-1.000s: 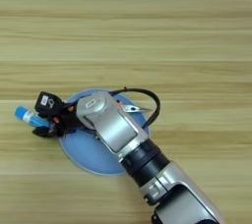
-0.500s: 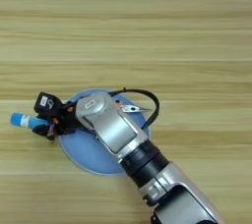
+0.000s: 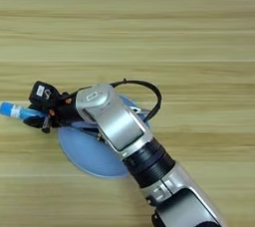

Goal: Move the objects on the table

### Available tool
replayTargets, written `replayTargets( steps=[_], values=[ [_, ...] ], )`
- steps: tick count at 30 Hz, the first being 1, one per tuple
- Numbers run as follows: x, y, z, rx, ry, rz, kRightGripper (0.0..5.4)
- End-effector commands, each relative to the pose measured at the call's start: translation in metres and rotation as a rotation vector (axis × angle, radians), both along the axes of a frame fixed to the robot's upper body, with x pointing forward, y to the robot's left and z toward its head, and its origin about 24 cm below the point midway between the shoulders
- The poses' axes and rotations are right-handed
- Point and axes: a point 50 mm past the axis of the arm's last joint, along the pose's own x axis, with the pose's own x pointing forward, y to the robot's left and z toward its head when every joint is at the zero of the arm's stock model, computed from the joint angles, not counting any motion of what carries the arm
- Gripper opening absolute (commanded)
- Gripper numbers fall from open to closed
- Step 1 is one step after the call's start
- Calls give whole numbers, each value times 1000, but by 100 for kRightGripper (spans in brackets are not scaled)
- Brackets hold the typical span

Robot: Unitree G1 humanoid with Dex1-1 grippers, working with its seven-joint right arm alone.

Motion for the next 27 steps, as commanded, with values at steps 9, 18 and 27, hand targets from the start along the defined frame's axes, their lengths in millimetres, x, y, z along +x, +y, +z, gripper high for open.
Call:
replayTargets(
  steps=[9,18,27],
  values=[
    [14,-7,62,116,-205,-17,140],
    [16,-29,74,124,-227,-60,140],
    [14,-58,74,96,-207,-117,140]
  ],
)
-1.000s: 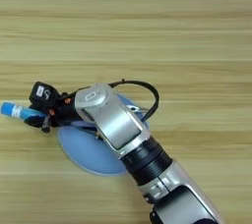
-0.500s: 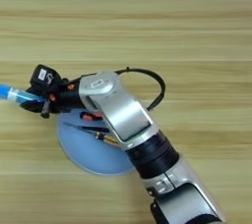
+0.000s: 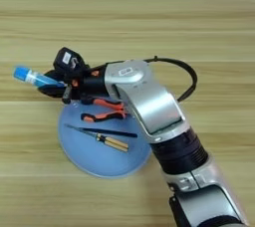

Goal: Move the objects on the table

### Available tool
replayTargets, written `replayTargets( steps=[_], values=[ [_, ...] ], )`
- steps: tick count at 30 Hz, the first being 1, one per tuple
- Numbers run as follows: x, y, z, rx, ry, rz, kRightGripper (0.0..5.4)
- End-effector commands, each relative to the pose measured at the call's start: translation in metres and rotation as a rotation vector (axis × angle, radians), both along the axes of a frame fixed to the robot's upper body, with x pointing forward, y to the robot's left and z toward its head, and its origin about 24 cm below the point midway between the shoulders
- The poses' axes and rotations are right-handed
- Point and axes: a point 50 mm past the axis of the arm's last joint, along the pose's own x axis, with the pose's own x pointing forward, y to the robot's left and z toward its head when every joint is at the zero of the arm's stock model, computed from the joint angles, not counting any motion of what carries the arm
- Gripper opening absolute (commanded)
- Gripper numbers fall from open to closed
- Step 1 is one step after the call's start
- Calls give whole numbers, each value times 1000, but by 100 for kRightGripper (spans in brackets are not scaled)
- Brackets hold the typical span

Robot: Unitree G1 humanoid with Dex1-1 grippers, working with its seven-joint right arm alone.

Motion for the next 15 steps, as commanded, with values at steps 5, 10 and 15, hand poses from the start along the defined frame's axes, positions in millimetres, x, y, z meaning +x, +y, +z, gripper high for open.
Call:
replayTargets(
  steps=[5,10,15],
  values=[
    [3,-29,20,-16,-84,-73,140],
    [0,-44,18,-35,-56,-94,140],
    [-5,-59,18,-52,-33,-110,140]
  ],
)
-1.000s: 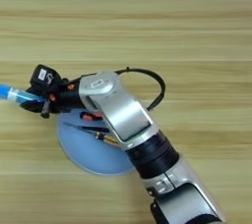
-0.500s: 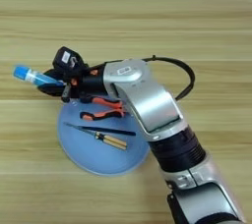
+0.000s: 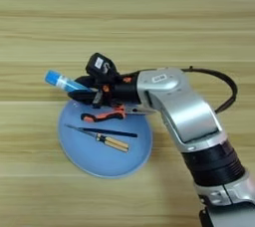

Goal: Move the objects on the table

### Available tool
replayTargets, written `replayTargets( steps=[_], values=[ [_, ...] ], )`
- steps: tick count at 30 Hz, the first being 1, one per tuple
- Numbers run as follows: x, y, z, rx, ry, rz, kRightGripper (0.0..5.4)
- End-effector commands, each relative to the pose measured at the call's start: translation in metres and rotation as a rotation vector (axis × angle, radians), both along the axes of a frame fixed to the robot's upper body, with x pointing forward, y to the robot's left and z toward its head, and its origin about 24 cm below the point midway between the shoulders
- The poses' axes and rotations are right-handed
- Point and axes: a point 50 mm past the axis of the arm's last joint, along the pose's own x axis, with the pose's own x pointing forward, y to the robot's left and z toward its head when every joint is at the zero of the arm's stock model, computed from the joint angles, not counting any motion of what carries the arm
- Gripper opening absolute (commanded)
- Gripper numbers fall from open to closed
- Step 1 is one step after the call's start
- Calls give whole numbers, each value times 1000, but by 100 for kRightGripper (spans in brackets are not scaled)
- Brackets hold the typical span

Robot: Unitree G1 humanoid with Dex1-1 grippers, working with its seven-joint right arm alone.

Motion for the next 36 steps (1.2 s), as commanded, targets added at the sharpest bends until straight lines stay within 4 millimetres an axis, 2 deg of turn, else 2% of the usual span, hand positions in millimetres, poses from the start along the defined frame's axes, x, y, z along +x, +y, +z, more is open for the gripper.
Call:
replayTargets(
  steps=[1,11,23,36],
  values=[
    [1,-14,27,-13,-121,-20,140],
    [-9,-28,19,-43,-57,-28,140],
    [-24,-30,3,-86,55,42,140],
    [-29,-32,-17,-126,174,51,140]
  ],
)
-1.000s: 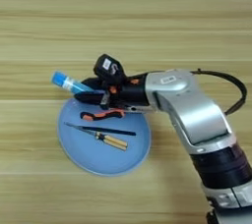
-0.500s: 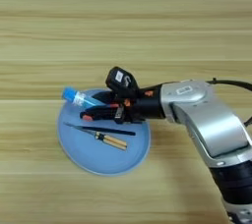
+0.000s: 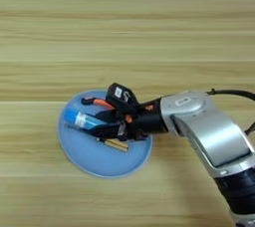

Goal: Move the objects on the table

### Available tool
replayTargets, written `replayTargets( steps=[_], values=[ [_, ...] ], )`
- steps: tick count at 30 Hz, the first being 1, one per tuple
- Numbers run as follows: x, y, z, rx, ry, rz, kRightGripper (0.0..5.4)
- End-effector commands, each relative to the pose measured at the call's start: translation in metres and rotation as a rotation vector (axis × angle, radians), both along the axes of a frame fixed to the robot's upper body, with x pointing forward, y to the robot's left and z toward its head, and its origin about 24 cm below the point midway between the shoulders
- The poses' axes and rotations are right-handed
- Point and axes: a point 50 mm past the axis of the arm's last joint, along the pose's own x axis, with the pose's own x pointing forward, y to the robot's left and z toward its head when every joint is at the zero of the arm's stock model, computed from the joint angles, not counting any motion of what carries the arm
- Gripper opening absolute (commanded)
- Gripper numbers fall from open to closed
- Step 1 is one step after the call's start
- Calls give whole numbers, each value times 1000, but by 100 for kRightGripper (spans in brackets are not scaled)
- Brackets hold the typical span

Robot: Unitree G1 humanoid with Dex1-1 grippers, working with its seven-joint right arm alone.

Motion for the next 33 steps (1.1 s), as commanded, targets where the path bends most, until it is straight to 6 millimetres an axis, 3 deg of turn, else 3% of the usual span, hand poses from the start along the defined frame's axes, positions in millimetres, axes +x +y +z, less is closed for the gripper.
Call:
replayTargets(
  steps=[1,33],
  values=[
    [6,-5,11,-42,-80,6,140],
    [2,-13,-15,-99,63,26,140]
  ],
)
